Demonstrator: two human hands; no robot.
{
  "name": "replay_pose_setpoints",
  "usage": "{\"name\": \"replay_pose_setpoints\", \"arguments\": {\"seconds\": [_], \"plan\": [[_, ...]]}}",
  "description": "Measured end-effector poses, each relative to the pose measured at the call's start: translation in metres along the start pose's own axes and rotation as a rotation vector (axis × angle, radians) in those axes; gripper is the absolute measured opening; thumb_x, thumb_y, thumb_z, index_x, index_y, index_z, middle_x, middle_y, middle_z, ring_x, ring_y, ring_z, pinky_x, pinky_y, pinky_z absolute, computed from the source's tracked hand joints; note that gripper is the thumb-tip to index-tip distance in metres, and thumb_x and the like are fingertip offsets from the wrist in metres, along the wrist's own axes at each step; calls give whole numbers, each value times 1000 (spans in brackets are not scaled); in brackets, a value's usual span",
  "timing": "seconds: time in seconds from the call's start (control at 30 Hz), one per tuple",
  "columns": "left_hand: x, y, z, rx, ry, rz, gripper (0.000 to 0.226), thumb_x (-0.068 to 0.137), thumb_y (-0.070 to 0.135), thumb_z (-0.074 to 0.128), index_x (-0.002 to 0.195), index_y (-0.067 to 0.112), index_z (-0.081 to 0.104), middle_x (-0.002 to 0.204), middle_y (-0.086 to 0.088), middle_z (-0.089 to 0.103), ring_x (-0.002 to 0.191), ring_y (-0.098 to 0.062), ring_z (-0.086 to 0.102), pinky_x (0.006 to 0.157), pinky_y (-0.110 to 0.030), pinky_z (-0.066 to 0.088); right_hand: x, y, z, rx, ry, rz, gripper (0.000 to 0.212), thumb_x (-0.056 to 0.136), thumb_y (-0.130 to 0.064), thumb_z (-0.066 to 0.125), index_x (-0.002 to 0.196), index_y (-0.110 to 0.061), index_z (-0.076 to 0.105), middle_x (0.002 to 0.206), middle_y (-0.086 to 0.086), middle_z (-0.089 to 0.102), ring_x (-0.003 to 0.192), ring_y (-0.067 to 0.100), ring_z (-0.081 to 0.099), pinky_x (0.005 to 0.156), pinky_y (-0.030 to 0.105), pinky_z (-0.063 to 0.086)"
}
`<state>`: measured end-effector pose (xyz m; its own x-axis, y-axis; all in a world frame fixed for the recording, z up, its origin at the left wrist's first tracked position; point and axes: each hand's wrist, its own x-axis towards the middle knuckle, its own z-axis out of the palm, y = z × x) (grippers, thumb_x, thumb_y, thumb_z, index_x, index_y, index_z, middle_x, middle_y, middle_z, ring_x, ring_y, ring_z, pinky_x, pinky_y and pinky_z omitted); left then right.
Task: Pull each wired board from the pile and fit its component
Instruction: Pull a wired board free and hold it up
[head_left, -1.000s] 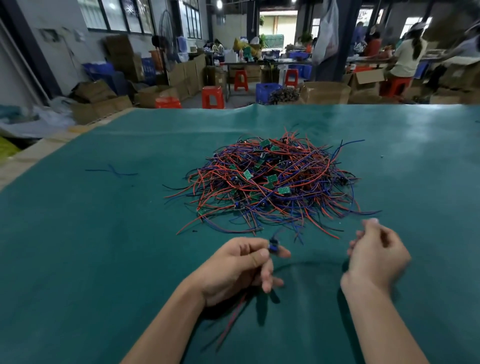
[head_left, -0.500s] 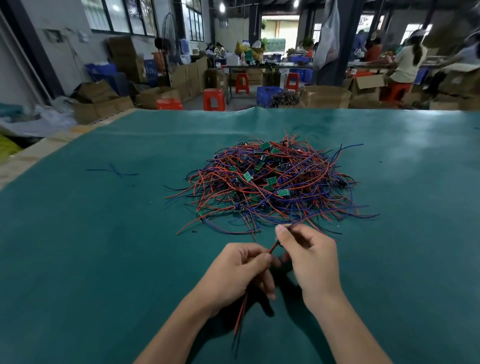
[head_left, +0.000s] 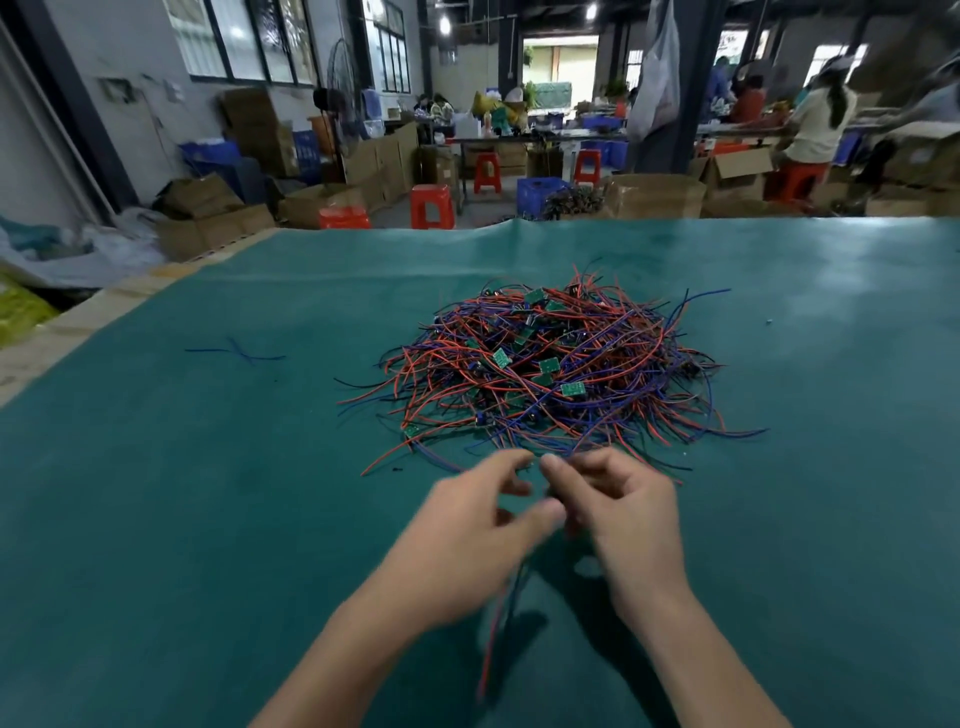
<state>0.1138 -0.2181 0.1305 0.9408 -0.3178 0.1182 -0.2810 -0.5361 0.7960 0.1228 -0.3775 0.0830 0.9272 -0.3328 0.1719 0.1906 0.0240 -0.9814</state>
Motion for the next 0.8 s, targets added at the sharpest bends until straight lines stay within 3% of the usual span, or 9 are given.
{"name": "replay_pose_setpoints", "arguments": {"seconds": [0.07,0.17,0.27,0.33,0.47,0.57,0.63,0.7,0.8], "plan": [[4,-1,20,-78,-21,-39,29,91,25,71,120,29,67,100,8,73,76,-11,72,74,-29,60,-4,1,4,-68,-87,-1,29,80,-49,74,77,-21,79,70,1,75,63,11,64,63,33,52],[2,-18,17,-228,104,-133,25,92,3,66,107,21,76,82,1,77,66,-15,74,59,-27,59,-6,2,4,-185,-177,-39,30,85,-57,73,69,-32,79,62,-14,69,59,1,58,64,35,53],[-3,-46,-18,-140,259,-211,20,91,3,68,90,21,76,74,1,77,68,-17,75,65,-33,60,-4,6,5,-369,-163,-164,12,81,-33,84,71,-35,78,72,-20,73,68,-3,66,68,14,49],[-7,-68,-53,-68,373,-310,17,89,8,72,83,24,74,78,0,78,75,-20,75,76,-40,60,0,10,3,-492,-113,-183,16,78,-14,84,76,-29,77,72,-17,72,71,-2,65,67,6,44],[-14,-101,-108,352,506,-496,12,91,24,68,93,18,78,93,2,76,87,-23,67,83,-34,51,3,12,5,-619,-98,-215,13,78,-9,80,76,-21,75,70,-16,65,66,1,60,66,13,47],[-16,-103,-112,788,392,-585,23,96,29,58,104,15,74,104,-6,68,95,-29,61,82,-39,52,3,13,5,-637,-107,-215,15,78,-11,78,71,-24,74,67,-14,65,66,3,61,67,21,51],[-12,-98,-103,970,415,-541,24,92,30,60,108,12,67,113,-12,60,101,-34,56,84,-45,49,2,13,4,-678,-125,-215,11,78,-14,76,73,-24,74,69,-14,66,67,5,62,70,29,54],[-2,-85,-83,871,483,-311,27,83,17,71,108,8,69,109,-16,62,97,-40,58,82,-49,50,1,13,5,-708,-134,-214,8,77,-18,74,74,-25,75,71,-14,67,70,5,62,74,33,55],[25,-66,-35,627,261,-58,32,85,18,72,117,18,70,116,-5,64,109,-30,57,99,-40,45,1,12,3,-701,-140,-205,5,77,-20,72,75,-25,75,73,-14,67,73,8,62,77,33,54]]}}
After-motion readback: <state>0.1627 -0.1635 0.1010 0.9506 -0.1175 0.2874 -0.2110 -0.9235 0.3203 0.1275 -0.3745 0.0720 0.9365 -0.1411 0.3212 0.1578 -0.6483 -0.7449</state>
